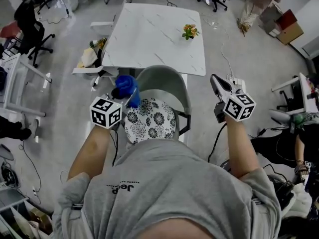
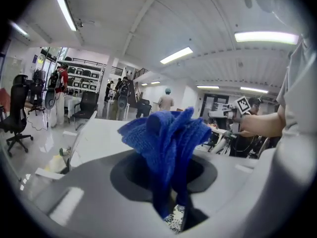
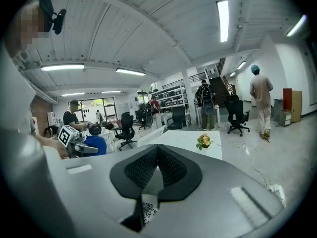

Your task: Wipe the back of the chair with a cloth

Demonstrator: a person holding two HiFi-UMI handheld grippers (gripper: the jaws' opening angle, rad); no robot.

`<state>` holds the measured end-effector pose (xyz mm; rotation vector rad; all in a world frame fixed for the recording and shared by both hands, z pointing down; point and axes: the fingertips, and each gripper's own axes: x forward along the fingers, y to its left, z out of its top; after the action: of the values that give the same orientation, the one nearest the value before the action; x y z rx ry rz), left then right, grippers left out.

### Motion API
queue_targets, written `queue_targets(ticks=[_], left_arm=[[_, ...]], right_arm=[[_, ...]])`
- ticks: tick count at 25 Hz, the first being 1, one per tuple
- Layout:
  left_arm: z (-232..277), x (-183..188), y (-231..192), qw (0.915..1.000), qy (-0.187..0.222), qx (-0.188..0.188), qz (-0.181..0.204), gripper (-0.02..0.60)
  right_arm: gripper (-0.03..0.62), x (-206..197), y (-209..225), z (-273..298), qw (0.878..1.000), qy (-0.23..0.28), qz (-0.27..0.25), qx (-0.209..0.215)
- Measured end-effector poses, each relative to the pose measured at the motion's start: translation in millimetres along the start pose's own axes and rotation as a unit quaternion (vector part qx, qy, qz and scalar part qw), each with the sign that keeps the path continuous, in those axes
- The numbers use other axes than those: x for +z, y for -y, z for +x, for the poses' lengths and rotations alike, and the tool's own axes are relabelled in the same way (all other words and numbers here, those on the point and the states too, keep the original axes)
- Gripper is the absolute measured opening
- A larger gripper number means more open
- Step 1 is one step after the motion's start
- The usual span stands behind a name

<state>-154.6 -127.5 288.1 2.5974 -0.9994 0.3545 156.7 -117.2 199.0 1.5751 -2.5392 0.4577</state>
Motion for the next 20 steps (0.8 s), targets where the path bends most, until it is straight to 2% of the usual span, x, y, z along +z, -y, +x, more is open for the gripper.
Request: queue_targets(ticks=[6,9,13,20], left_arm=[[-26,57,9,0.9988,0.046,-0.015,-0.011,0.176],[-32,75,19,0.9977,0.062,-0.026,-0.003,0.176],[-32,89,28,0.9967,0.073,-0.035,0.005,0.176],[-29,90,35,0.9963,0.076,-0.04,0.003,0.176]], right_arm=[[-0.003,38,-29,-10,0.999,0.02,-0.035,0.024],[-0.003,48,-36,-14,0.998,0.03,-0.041,0.031],[-0.003,55,-36,-19,0.998,0.04,-0.044,0.034],[-0.003,43,-28,-25,0.998,0.034,-0.033,0.028]])
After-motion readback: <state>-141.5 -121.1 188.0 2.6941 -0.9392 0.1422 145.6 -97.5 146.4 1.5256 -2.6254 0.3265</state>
